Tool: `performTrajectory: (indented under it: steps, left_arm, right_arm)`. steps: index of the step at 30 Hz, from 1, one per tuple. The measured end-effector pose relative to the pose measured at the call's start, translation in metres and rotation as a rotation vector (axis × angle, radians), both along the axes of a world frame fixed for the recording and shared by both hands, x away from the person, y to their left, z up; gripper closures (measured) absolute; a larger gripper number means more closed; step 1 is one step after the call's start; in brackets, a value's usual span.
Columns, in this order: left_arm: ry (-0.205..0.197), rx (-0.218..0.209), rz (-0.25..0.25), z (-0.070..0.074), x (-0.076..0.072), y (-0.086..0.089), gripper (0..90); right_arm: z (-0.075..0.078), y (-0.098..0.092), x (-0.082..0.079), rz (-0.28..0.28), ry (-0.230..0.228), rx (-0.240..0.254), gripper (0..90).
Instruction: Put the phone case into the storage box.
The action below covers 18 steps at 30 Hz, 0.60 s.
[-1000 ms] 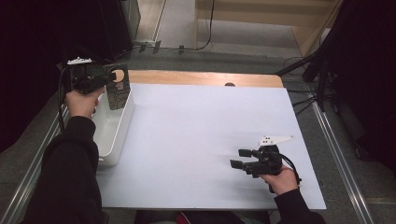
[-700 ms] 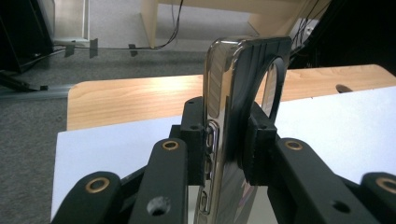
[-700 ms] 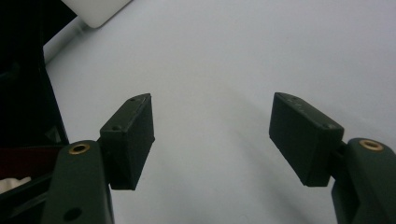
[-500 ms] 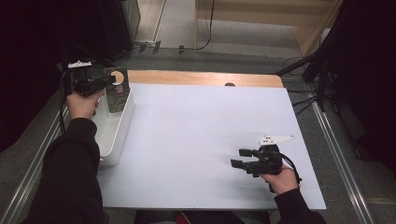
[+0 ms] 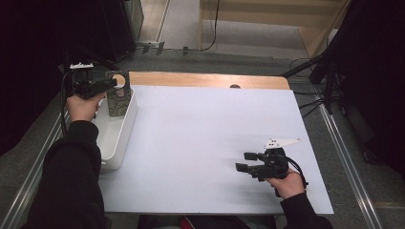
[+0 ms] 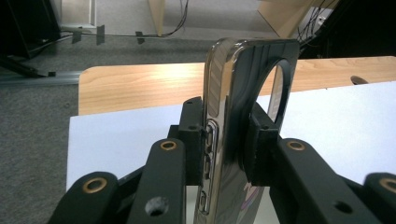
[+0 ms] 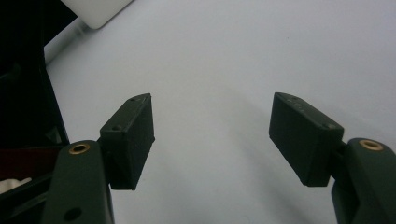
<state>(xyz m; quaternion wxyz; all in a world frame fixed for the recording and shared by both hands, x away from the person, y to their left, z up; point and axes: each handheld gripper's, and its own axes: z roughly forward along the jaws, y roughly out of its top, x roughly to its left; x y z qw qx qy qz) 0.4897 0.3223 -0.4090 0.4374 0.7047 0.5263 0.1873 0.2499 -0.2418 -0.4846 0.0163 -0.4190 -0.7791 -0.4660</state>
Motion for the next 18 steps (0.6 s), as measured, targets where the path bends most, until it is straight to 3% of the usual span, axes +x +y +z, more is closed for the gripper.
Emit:
performTrajectory:
  steps: [14, 18]
  left_arm:
    - [0.019, 0.009, -0.013, -0.0023, 0.0011, 0.0017, 70.9]
    - [0.041, 0.013, -0.017, -0.0043, 0.0020, 0.0026, 70.8]
  right_arm:
    - [0.0006, 0.0000, -0.0005, 0.000, 0.002, 0.003, 29.9]
    - [0.0006, 0.0002, -0.0005, 0.001, 0.000, 0.003, 29.9]
